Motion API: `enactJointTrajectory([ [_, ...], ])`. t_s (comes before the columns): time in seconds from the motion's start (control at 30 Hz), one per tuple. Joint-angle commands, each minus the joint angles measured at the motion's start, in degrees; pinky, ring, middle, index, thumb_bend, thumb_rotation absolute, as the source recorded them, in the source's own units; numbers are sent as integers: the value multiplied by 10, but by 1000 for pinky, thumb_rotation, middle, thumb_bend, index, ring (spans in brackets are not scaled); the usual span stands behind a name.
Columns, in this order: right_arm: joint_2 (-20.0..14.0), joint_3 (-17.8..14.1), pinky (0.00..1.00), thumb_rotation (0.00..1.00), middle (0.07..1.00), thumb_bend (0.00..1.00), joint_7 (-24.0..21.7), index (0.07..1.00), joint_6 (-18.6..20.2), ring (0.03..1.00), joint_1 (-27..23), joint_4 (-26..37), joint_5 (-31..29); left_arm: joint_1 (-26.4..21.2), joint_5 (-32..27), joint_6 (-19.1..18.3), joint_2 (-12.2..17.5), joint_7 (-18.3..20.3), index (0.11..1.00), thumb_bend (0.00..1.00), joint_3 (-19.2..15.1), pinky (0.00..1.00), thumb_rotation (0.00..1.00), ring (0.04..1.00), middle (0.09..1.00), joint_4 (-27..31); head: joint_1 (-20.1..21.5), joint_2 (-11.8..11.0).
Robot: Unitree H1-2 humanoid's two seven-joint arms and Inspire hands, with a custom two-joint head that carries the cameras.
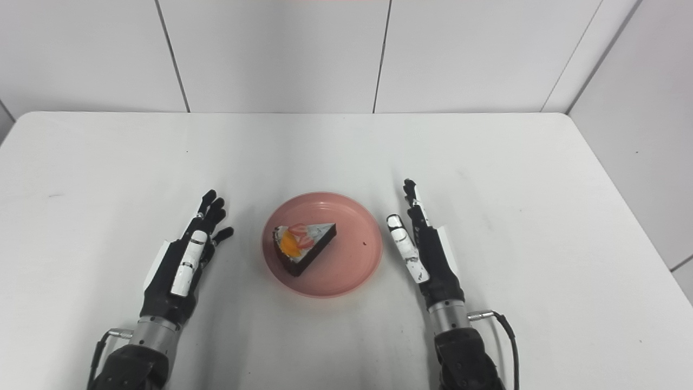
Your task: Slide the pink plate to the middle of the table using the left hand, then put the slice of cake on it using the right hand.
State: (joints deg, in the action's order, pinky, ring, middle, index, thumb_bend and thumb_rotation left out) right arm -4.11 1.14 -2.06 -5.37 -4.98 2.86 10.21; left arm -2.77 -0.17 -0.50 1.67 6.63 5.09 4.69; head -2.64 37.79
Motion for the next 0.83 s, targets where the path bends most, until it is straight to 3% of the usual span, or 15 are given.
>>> enactJointTrajectory([
  [0.0, -1, -1, 999, 1000, 1000, 381, 7, 1000, -8, 1000, -7, 21, -3, 1, 7, -4, 11, -3, 1000, 424, -5, 998, 1000, 1000, 1000, -8, -1, 0],
  [0.8, -6, 5, 982, 1000, 991, 405, 5, 991, 19, 992, -2, 35, 18, 0, 13, 15, 11, -3, 1000, 441, -3, 1000, 1000, 1000, 1000, -17, 1, 5],
])
